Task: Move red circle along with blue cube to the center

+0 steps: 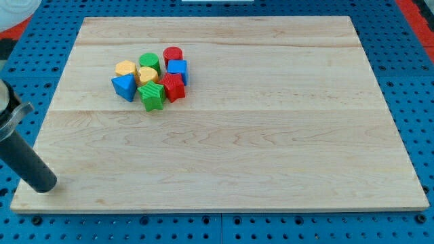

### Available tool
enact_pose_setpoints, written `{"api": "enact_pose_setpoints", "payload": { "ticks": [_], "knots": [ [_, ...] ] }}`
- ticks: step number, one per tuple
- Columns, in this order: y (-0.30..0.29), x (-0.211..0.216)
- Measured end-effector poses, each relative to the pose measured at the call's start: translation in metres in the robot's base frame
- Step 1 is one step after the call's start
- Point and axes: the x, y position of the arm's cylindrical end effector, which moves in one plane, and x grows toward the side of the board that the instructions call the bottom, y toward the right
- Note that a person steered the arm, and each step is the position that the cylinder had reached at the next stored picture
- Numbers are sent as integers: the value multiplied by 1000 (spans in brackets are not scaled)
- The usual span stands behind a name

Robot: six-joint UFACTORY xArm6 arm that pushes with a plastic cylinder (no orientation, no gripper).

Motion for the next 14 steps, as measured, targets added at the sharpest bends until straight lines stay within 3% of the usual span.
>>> {"api": "enact_pose_setpoints", "payload": {
  "ticks": [1, 3, 4, 7, 9, 10, 12, 14],
  "knots": [
    [17, -3],
    [150, -37],
    [179, -68],
    [181, -70],
    [262, -154],
    [269, -203],
    [259, -246],
    [162, -297]
  ]
}}
